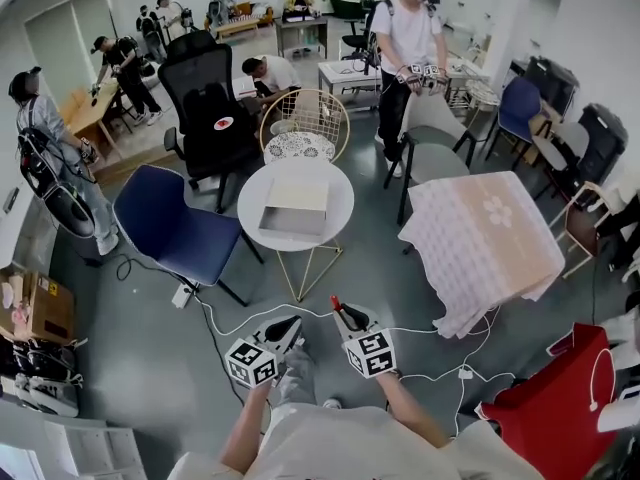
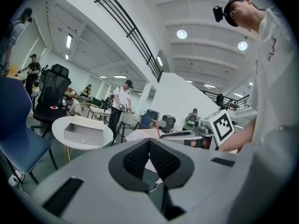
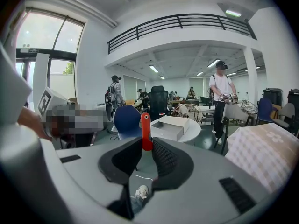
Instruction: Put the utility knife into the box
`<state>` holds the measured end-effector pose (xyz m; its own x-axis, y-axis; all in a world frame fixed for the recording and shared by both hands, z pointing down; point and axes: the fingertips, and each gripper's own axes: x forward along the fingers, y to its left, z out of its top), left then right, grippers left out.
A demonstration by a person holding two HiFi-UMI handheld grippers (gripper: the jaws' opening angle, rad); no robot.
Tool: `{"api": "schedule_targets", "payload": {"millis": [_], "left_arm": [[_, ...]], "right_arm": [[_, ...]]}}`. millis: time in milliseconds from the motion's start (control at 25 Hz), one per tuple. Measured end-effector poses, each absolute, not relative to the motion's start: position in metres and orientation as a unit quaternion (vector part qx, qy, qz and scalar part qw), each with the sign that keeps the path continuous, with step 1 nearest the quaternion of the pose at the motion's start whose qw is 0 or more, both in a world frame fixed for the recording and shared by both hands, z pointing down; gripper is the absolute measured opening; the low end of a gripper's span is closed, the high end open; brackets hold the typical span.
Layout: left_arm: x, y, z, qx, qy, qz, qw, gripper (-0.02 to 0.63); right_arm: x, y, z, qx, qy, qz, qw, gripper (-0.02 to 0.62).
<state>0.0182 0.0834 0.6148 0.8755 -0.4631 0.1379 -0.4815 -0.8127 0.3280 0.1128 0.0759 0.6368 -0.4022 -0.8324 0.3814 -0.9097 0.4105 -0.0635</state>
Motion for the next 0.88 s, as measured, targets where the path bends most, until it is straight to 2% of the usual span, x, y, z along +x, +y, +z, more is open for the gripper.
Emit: {"api": "schedule_targets", "payload": {"millis": [880], "left_arm": [[0.022,-0.074,0.639,0.953,-0.236,0.006,0.19,0.011]], "right_arm": [[0.103,-0.076,0.643,0.525,-0.826,0.115,0.169,0.081]]}}
